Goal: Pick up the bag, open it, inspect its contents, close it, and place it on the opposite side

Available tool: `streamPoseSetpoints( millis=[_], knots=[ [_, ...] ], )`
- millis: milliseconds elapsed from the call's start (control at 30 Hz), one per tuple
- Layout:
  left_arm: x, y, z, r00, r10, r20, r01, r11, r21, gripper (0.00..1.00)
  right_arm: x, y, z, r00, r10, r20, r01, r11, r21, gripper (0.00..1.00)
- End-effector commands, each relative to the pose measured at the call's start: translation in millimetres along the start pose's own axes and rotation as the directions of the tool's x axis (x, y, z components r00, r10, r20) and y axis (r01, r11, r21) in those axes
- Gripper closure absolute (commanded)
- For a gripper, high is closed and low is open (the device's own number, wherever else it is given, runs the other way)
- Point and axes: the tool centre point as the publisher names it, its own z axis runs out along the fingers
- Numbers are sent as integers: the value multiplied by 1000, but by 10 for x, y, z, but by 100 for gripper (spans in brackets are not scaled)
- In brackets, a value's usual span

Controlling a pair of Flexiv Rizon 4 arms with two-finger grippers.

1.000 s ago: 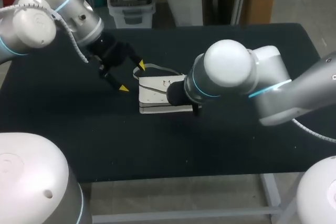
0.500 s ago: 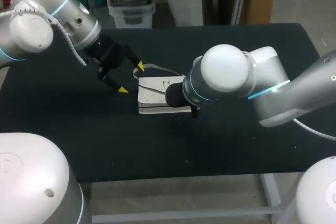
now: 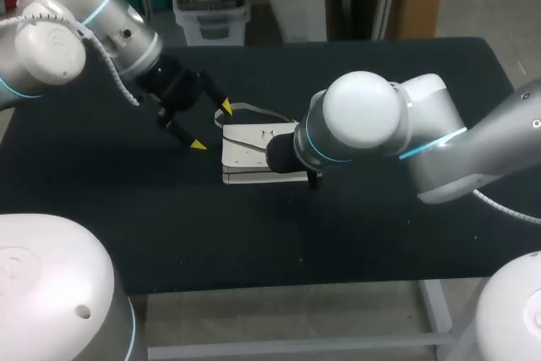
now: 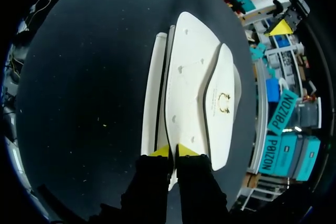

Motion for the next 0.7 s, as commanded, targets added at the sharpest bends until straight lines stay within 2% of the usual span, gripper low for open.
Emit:
streamPoseSetpoints(
  millis=[33,267,567,700],
  knots=[
    [51,-17,35,998,36,42,-37,999,13,0,39,31,41,999,-19,37,18,1000,20,100],
    [50,-76,62,990,110,88,-111,994,13,0,37,68,65,995,-42,90,37,998,47,100],
    [1,-175,190,965,213,154,-215,977,0,0,54,58,113,995,-30,91,27,999,40,100],
    [-34,-220,306,947,271,175,-272,962,-18,8,54,58,113,995,-30,91,27,999,40,100]
  ],
)
